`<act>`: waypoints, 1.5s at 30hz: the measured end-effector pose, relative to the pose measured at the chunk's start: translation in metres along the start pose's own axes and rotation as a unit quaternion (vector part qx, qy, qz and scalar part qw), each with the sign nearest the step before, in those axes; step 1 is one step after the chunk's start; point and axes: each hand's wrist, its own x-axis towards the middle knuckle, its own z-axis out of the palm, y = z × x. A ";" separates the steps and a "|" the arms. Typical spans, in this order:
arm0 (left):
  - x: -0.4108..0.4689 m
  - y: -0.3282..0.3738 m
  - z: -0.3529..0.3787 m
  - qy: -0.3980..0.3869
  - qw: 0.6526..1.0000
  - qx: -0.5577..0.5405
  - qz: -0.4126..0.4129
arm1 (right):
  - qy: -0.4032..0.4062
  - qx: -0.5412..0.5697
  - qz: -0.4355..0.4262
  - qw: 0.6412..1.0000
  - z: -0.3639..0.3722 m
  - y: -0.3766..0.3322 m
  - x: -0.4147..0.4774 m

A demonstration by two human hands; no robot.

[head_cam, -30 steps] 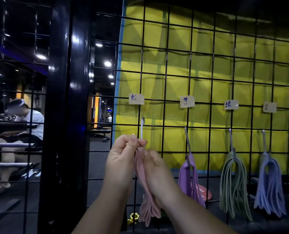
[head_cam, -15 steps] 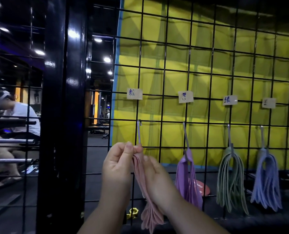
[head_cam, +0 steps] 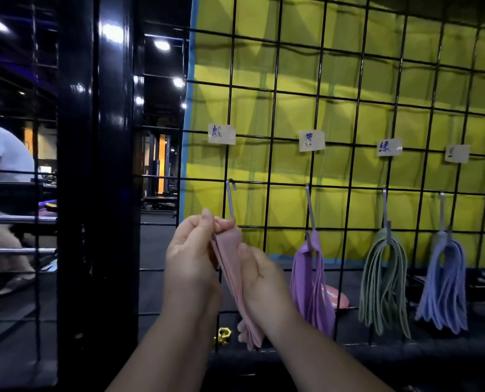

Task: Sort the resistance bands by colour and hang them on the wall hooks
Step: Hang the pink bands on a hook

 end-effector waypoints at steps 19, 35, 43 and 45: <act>-0.045 -0.049 -0.030 0.003 0.950 0.311 0.038 | -0.074 0.079 0.059 0.992 -0.008 0.047 -0.044; -0.067 -0.074 -0.058 -0.004 0.847 0.520 0.110 | -0.091 0.007 0.070 0.993 -0.009 0.058 -0.051; -0.071 -0.078 -0.064 -0.032 0.829 0.552 0.087 | -0.097 0.019 0.082 0.992 -0.009 0.059 -0.052; -0.073 -0.079 -0.066 -0.038 0.823 0.560 0.081 | -0.098 0.014 0.073 0.992 -0.010 0.058 -0.053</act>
